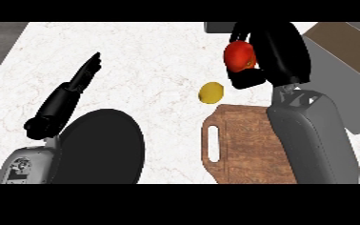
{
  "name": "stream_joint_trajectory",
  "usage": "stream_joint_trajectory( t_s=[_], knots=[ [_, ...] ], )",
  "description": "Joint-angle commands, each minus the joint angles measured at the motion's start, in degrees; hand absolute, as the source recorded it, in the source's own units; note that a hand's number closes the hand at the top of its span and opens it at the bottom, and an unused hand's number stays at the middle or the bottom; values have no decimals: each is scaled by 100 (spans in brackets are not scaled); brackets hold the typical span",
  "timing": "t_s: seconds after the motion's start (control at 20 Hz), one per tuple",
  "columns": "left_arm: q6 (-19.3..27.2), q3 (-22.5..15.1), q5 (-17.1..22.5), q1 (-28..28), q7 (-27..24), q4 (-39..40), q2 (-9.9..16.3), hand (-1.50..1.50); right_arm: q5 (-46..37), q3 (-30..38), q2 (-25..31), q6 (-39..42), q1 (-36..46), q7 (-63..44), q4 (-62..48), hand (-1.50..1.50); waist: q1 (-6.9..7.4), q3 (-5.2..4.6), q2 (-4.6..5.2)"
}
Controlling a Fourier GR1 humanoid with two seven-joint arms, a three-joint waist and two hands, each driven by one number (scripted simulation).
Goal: Pick the tomato from the cutting board and place it in the cardboard box
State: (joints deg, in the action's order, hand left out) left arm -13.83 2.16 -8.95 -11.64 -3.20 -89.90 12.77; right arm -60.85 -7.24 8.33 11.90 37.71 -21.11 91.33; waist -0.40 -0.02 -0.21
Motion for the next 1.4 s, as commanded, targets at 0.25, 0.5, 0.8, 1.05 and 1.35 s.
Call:
stream_joint_trajectory(
  t_s=[0.25,0.5,0.8,1.05,1.35],
  knots=[
    [-28,-33,-96,-56,-253,260,-36,0,249,1649,569,-431,491,-504,-301,150,31,2,30],
    [86,18,-138,-131,-195,215,-111,0,461,2282,1115,-794,875,-84,-1528,150,77,2,40],
    [-79,36,3,-155,30,58,-74,0,521,2407,2267,39,688,825,-2673,150,83,3,47],
    [-17,24,-162,-155,-82,96,-17,0,829,2605,2757,1036,697,1098,-3690,150,93,4,65],
    [-128,2,-31,-291,31,53,-90,0,548,2364,3269,1176,811,1923,-5089,150,203,9,90]
  ],
)
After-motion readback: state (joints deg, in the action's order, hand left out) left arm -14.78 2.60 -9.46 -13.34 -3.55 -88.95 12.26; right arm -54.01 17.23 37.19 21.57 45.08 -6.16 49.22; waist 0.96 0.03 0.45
